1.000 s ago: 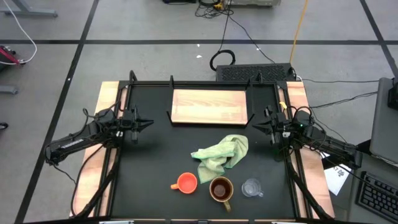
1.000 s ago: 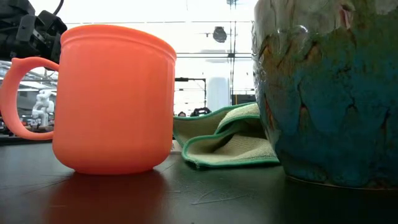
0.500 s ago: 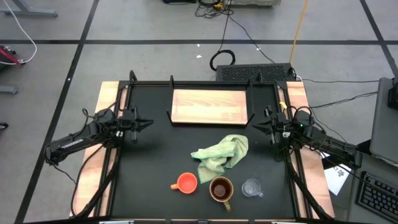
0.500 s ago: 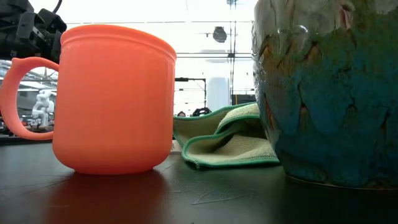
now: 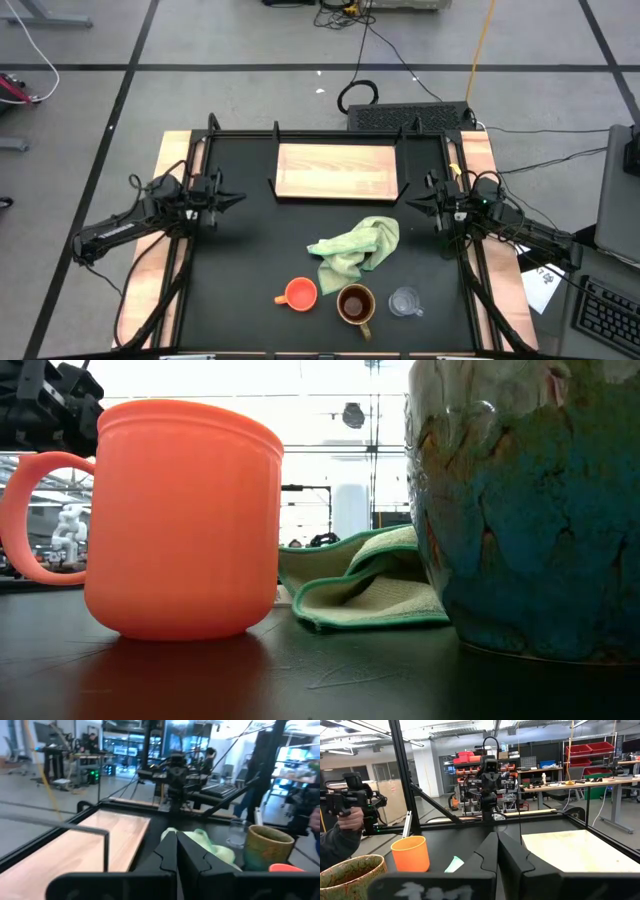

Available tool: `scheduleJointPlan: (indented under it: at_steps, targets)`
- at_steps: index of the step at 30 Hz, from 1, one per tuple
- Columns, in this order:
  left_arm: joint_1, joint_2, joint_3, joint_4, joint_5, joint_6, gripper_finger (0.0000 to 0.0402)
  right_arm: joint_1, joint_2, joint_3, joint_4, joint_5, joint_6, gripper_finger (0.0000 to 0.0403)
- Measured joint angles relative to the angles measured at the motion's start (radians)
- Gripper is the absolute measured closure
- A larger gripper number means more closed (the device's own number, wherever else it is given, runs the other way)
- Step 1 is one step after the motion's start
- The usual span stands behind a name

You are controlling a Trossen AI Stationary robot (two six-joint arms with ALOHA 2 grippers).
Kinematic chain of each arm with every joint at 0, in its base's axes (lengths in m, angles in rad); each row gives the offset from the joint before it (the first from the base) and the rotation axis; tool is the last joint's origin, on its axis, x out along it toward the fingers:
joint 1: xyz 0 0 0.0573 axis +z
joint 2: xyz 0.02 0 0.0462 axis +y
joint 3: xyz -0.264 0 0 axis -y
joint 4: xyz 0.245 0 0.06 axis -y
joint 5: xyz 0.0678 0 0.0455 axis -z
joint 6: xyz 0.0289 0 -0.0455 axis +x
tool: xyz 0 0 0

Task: Stack small to large cups/mugs on shelf
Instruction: Put the green mug on the shelf

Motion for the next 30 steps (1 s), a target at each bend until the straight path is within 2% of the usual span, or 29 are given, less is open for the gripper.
scheduleJointPlan:
  at_steps: [8,30]
  targets:
    - [-0.002,0.029,0.0,0.068,0.013,-0.035,0.04,0.0,0.0,0.0,0.0,0.0,0.0,0.0403]
    - [-0.163,0.372,0.0,0.463,-0.015,-0.041,0.0401,0.0,0.0,0.0,0.0,0.0,0.0,0.0403]
